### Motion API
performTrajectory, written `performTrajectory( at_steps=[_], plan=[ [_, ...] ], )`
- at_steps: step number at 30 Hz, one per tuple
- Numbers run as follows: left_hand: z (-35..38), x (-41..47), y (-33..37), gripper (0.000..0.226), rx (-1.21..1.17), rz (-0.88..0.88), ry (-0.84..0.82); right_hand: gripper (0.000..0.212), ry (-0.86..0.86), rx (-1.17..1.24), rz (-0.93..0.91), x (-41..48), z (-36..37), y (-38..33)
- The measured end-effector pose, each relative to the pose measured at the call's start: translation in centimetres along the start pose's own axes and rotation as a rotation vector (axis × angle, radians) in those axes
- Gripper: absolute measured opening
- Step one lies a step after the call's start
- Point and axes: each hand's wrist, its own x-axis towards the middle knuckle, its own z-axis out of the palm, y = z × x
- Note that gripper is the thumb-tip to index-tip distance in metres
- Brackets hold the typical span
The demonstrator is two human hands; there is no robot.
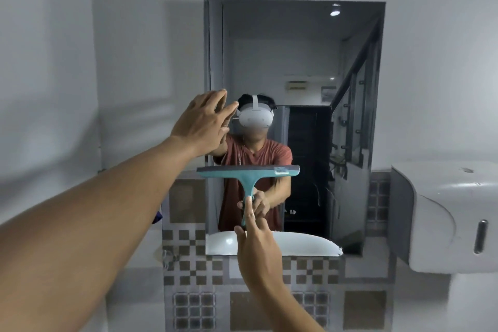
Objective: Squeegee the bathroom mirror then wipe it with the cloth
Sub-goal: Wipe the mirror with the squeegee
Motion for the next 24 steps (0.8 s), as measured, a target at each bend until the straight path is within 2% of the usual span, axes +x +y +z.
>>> performTrajectory(
  at_steps=[4,10,15,18,24],
  plan=[
    [0.3,0.0,0.4,0.068,-0.043,0.006,0.013,0.075,-0.002,-0.176,-0.068,0.2,-1.7,2.3],
    [1.0,0.2,1.4,0.073,-0.111,0.008,-0.012,0.091,-0.024,-0.539,-0.255,1.8,-6.9,5.9],
    [1.1,0.1,1.9,0.076,-0.116,-0.013,-0.004,0.077,0.009,-0.800,-0.409,4.6,-12.2,8.0],
    [1.0,0.1,2.0,0.076,-0.114,-0.016,-0.002,0.076,0.033,-0.851,-0.413,5.4,-14.5,9.3],
    [0.9,0.0,2.3,0.076,-0.086,-0.022,0.005,0.083,0.074,-0.817,-0.298,4.4,-16.2,12.7]
  ],
)
